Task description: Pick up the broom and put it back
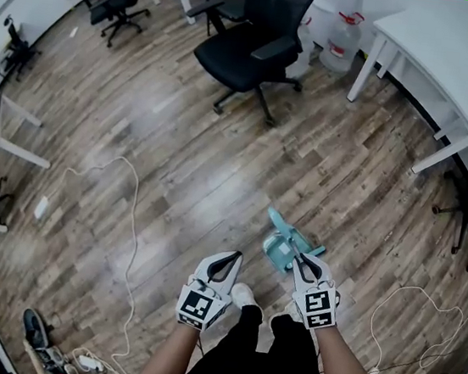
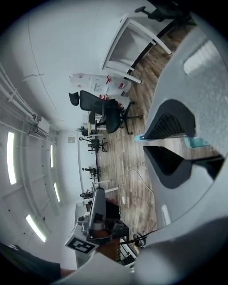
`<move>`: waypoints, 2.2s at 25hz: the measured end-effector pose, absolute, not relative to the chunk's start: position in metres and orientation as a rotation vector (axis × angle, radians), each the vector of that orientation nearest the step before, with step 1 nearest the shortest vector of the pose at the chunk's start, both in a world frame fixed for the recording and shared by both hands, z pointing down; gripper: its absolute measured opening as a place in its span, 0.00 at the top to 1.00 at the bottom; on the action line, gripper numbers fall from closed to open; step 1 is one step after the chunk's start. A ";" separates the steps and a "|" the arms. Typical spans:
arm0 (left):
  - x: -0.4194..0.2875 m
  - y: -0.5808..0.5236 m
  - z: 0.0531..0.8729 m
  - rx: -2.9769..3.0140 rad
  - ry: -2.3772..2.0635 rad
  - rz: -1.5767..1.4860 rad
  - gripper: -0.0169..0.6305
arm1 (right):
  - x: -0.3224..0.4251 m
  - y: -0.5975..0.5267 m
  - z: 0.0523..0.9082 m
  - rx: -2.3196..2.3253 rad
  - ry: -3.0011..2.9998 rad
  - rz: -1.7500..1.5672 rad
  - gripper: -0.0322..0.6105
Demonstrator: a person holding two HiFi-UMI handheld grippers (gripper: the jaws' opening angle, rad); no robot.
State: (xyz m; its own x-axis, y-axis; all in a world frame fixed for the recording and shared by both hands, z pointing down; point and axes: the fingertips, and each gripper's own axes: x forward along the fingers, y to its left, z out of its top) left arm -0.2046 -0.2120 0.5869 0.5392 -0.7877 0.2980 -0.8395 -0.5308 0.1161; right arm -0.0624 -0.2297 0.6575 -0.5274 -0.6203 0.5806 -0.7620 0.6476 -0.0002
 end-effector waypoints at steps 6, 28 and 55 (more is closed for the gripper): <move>-0.207 -0.208 0.612 2.495 -1.350 0.357 0.94 | -0.064 -0.238 0.697 1.033 -2.255 0.341 0.79; -0.220 -0.186 0.639 2.447 -1.343 0.403 0.94 | -0.075 -0.267 0.755 1.048 -2.188 0.289 0.81; -0.179 -0.153 0.630 2.542 -1.244 0.414 0.94 | -0.030 -0.201 0.738 1.119 -2.207 0.211 0.81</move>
State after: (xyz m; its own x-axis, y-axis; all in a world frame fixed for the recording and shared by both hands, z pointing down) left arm -0.1788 -0.1529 0.6295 0.5879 -0.7178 0.3731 -0.7982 -0.5897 0.1232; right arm -0.0303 -0.2010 0.7381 -0.4273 -0.6653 0.6122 -0.7691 0.6234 0.1407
